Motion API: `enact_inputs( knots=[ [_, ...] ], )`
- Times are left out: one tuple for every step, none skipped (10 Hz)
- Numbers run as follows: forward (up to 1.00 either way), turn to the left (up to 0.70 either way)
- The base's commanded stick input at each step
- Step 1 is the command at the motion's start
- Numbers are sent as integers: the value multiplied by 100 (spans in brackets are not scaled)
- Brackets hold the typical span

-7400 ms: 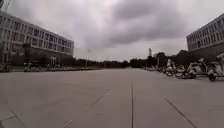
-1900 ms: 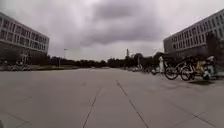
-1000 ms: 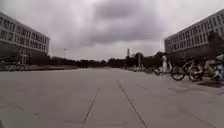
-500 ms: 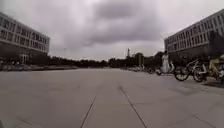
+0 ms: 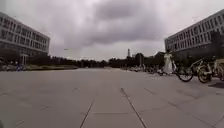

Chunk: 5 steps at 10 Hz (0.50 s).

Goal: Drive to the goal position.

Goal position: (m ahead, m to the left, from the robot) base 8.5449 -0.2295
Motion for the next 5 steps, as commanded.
enact_inputs(
  knots=[
    [50, 0],
    [50, 0],
    [50, 0],
    [50, 0],
    [50, 0]
  ],
)
